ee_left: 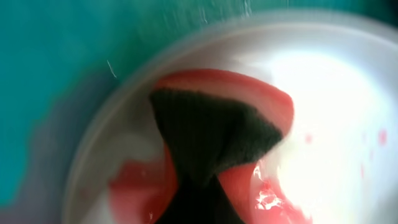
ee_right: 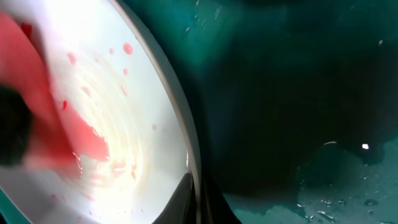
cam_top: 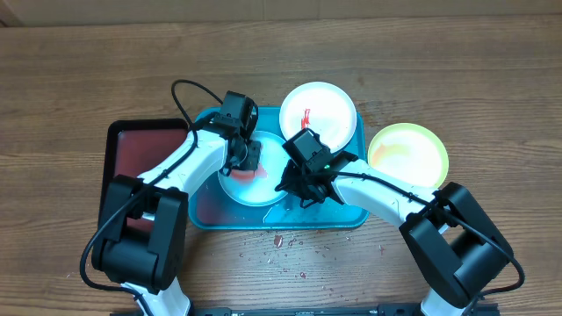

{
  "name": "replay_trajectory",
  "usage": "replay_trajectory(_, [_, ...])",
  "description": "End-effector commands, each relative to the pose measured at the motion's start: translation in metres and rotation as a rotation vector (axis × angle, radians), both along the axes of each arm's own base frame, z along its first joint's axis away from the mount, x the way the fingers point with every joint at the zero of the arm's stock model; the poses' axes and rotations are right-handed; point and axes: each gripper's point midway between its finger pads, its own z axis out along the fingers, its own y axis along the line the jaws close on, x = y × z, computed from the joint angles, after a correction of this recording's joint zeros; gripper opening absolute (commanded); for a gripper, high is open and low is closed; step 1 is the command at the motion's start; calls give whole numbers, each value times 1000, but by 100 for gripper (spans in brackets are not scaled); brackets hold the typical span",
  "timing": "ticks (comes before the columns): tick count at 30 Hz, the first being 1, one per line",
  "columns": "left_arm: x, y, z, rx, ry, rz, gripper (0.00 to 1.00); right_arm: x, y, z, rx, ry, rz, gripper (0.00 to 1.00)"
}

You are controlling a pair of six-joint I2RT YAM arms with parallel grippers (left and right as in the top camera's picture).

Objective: Clean dirty plates on tray and stack at the side

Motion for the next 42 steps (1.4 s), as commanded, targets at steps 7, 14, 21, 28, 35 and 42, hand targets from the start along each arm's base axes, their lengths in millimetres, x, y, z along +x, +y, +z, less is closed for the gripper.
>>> replay_trajectory(7, [9,28,-16,88,-32,240,4,-1,6,1,5,-2,43,4])
replay_trajectory(14, [-34,-36,-17,-186,133,-266,4,-4,19,6,62,-14,126,4])
replay_trajectory(21, [-66,-71,-1,-407,184,-520,4,-12,41,14,135,-43,257,4])
replay_trajectory(28, [-48,-65,-7,-323,127,-476,4,-16,49,17,147,-60,290,4])
replay_trajectory(35, [-13,54,-17,265,28,214,4,-14,47,16,134,-65,282,4])
replay_trajectory(42, [-31,111,4,554,-31,468,4,-14,46,15,132,-66,281,4])
